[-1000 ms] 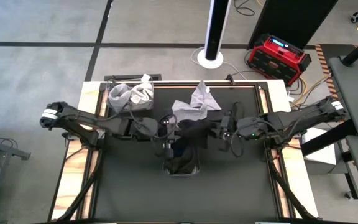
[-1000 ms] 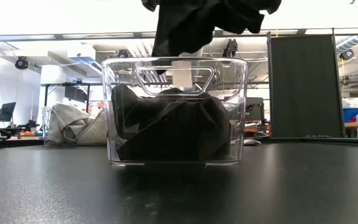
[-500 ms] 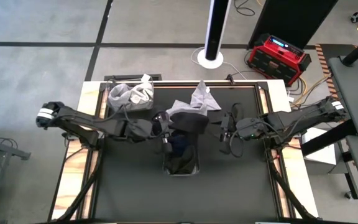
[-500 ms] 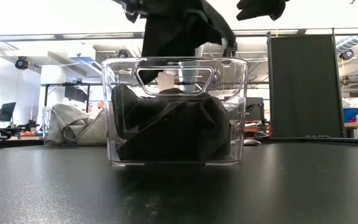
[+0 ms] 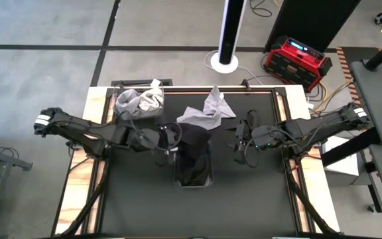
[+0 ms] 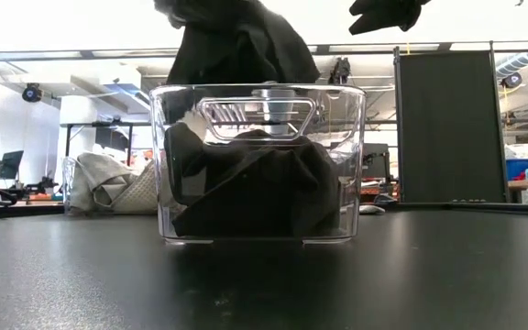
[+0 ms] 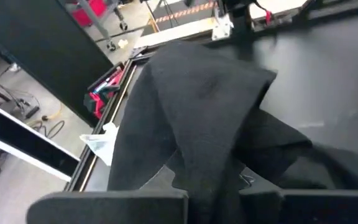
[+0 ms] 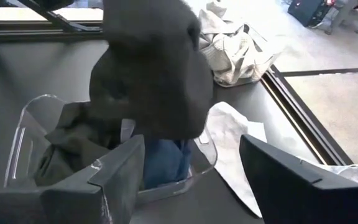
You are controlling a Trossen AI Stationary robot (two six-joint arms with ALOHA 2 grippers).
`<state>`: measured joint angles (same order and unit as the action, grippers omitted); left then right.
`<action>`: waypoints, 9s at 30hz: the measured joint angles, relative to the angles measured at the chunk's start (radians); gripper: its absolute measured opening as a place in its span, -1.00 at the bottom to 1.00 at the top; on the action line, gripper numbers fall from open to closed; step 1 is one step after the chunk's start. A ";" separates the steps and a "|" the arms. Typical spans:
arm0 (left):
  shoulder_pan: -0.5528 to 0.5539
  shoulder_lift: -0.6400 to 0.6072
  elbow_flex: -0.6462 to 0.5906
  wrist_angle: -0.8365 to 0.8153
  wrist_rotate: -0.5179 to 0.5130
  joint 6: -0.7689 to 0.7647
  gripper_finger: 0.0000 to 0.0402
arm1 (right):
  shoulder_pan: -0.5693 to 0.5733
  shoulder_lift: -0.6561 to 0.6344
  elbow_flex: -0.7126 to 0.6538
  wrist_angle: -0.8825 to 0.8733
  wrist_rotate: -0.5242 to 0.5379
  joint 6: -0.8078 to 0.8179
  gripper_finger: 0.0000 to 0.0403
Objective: Sort towels by color in basket
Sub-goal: Put the black towel into the bottom transparent bin
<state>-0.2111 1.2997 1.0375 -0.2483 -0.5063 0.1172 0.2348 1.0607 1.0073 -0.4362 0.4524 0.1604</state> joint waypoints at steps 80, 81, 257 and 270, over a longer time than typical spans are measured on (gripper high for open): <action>0.118 0.685 0.611 -0.700 0.145 0.004 -0.52 | -0.042 0.105 -0.212 0.393 0.022 -0.007 -0.94; 0.115 0.682 0.622 -0.710 0.145 0.004 -0.44 | -0.042 0.105 -0.212 0.393 0.022 -0.007 -0.94; 0.122 0.480 0.190 -0.266 0.332 -0.072 -0.08 | -0.042 0.114 -0.229 0.404 0.020 0.005 -0.94; 0.115 0.352 0.193 -0.221 0.332 -0.006 -0.07 | -0.045 0.114 -0.229 0.402 0.020 -0.004 -0.94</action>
<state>-0.0963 1.6520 1.2304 -0.4692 -0.1746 0.1112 0.1897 1.1744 0.7788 -0.0345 0.4728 0.1566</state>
